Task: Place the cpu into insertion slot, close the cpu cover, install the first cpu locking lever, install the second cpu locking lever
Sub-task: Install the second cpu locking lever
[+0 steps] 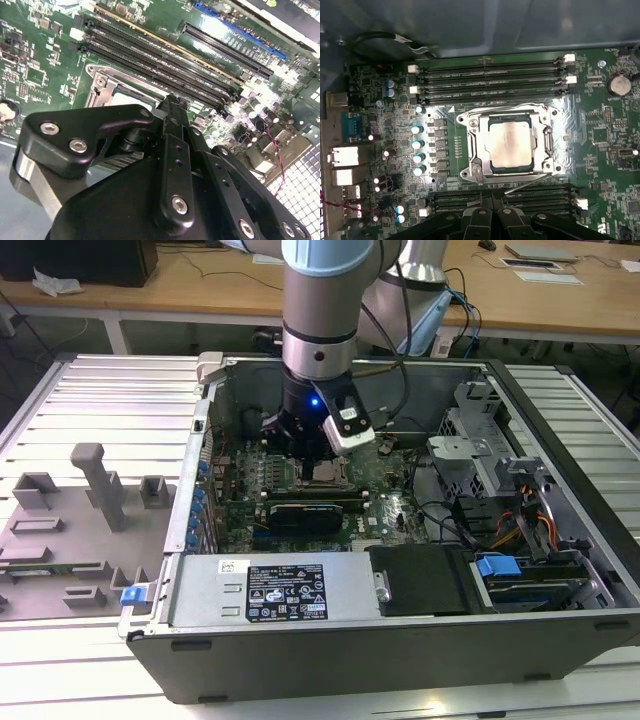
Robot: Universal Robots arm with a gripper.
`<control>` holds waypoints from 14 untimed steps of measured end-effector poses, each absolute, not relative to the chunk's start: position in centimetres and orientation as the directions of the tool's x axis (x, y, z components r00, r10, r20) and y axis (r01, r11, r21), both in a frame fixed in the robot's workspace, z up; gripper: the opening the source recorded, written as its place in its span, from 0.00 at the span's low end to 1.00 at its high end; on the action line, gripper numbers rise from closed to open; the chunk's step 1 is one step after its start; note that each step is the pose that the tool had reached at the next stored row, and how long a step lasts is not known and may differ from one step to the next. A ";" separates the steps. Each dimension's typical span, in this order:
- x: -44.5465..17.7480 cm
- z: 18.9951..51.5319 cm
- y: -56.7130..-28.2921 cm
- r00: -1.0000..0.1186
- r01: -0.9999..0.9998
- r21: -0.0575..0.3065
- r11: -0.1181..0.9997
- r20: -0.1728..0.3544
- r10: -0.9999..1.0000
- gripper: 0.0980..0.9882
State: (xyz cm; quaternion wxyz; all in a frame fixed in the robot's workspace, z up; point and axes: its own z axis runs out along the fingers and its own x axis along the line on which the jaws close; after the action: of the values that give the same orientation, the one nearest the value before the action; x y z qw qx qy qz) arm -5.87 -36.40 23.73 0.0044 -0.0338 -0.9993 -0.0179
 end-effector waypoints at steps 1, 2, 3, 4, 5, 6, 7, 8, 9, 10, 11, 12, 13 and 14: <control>-5.9 23.7 -36.5 -0.998 0.065 0.043 0.997 0.011 0.065 0.01; -6.0 23.6 -36.7 -0.998 0.063 0.050 0.997 0.011 0.063 0.01; -6.0 23.5 -36.9 -0.998 0.061 0.061 0.996 0.012 0.060 0.01; -6.1 23.5 -37.1 -0.998 0.059 0.067 0.996 0.012 0.059 0.01; -6.1 23.4 -37.3 -0.998 0.058 0.074 0.996 0.012 0.057 0.01; -6.2 23.3 -37.6 -0.998 0.056 0.084 0.995 0.013 0.055 0.01; -6.2 23.3 -37.7 -0.998 0.055 0.092 0.994 0.014 0.054 0.01; -6.3 23.2 -38.0 -0.999 0.054 0.105 0.993 0.014 0.052 0.01; -6.3 23.2 -38.1 -0.999 0.053 0.114 0.992 0.015 0.051 0.01; -6.4 23.1 -38.3 -0.999 0.052 0.124 0.991 0.015 0.050 0.01; -6.5 23.0 -38.4 -0.999 0.051 0.133 0.990 0.016 0.049 0.01; -6.5 23.0 -38.6 -0.999 0.049 0.143 0.989 0.016 0.048 0.01; -6.6 22.9 -38.8 -0.999 0.049 0.149 0.988 0.016 0.047 0.01; -6.7 22.7 -39.1 -0.999 0.046 0.161 0.986 0.017 0.044 0.01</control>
State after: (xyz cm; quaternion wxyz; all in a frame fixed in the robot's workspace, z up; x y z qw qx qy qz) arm -6.70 -39.13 22.68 0.0066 -0.0228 -0.9964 -0.0809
